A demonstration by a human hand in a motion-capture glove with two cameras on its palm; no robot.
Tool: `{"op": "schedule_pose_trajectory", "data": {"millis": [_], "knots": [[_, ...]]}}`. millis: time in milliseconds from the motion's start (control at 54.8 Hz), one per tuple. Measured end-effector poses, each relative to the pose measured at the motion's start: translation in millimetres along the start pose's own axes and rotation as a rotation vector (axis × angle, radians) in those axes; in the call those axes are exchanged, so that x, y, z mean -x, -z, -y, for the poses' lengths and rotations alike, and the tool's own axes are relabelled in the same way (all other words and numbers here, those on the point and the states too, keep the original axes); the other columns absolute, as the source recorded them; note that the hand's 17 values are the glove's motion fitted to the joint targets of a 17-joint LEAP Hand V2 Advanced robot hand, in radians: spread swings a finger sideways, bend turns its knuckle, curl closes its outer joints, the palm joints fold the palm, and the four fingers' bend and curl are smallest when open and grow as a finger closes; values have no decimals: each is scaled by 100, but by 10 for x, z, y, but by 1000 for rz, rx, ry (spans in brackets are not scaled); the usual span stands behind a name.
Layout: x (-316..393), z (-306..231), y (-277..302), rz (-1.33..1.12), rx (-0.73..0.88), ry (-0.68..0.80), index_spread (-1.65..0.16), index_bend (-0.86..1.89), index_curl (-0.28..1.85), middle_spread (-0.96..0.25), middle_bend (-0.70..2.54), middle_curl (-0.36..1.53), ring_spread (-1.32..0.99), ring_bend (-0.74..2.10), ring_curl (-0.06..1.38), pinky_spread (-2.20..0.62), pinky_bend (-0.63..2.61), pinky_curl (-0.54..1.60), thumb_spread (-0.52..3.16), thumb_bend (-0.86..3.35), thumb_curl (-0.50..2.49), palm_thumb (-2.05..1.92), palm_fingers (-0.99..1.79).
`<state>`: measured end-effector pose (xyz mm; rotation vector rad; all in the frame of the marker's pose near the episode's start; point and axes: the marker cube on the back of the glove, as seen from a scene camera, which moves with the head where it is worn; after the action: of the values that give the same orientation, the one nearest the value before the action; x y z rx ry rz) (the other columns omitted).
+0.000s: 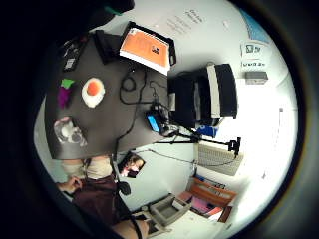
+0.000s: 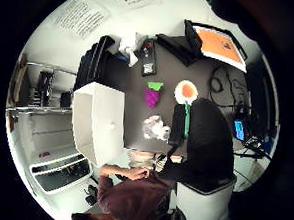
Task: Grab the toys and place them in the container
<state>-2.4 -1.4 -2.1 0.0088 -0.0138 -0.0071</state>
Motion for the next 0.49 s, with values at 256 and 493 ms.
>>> {"op": "schedule_pose_trajectory", "data": {"millis": [256, 493], "knots": [[94, 148, 63, 18, 1, 18, -21, 15, 12, -16, 21, 15, -9, 32, 11, -2, 52, 20, 122, 14, 11, 9, 7], [88, 372, -55, 2, 39, 3, -23, 12, 17, -10, 20, 23, -10, 38, 17, -2, 59, 26, 142, 9, 17, 2, -4]]}}
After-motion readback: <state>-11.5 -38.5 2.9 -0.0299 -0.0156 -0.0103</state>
